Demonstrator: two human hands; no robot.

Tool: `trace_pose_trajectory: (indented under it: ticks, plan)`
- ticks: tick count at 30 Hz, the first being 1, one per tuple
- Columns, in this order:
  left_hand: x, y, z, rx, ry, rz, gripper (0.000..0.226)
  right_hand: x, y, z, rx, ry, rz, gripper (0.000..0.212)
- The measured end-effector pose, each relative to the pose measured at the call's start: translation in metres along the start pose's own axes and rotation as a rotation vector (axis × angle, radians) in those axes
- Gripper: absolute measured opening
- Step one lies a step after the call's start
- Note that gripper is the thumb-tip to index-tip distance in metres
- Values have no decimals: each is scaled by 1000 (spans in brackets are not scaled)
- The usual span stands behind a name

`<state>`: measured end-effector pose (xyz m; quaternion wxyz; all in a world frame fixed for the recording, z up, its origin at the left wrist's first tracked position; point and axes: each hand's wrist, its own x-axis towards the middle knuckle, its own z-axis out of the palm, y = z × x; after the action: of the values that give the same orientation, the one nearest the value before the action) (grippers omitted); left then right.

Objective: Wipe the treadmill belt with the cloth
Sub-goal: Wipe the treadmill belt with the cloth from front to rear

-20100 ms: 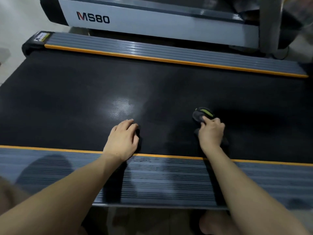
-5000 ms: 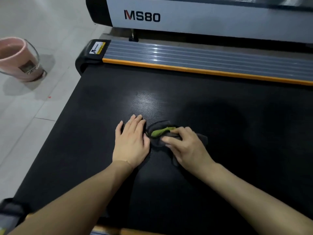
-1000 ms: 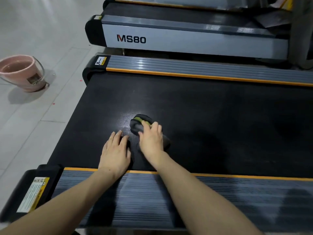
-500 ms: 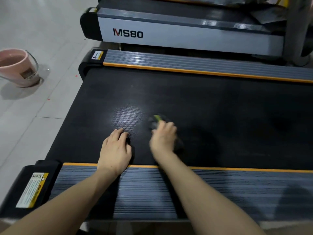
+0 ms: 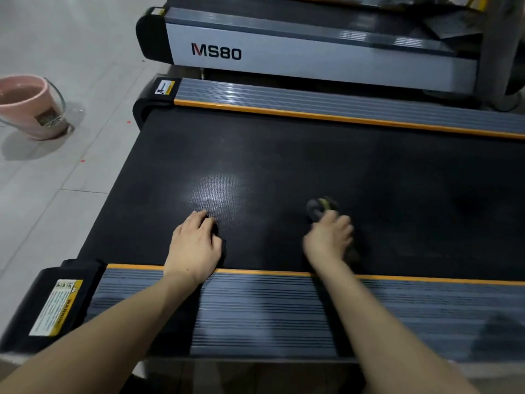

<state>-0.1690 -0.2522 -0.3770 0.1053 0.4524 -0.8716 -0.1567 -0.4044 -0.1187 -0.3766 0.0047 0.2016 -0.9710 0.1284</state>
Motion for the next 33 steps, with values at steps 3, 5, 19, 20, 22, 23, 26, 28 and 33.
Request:
trace_pose_trajectory:
  ticks: [3, 5, 19, 20, 22, 23, 26, 28, 33]
  plan:
    - [2, -1, -1, -5, -1, 14, 32, -61, -76, 17, 70, -107, -344, 40]
    - [2, -2, -2, -11, 9, 18, 30, -79, -89, 15, 90, -214, -583, 43]
    - [2, -3, 0, 42, -15, 32, 31, -28, -34, 8, 56, -110, -199, 37]
    - [1, -2, -1, 42, -9, 25, 34, -50, -55, 15, 67, -152, -336, 35]
    - [1, -1, -3, 39, -4, 13, 39, -66, -67, 13, 91, -247, -559, 32]
    - [1, -1, -3, 33, -8, 14, 40, -59, -59, 7, 95, -246, -635, 33]
    - [1, -2, -3, 18, 6, 22, 38, -17, -1, -4, -14, -132, -620, 37]
    - [0, -2, -2, 15, 22, 34, 38, 18, 37, -12, -40, -96, -396, 33]
    - [1, -3, -2, 27, 17, 45, 38, 25, 29, -14, -3, -159, -231, 31]
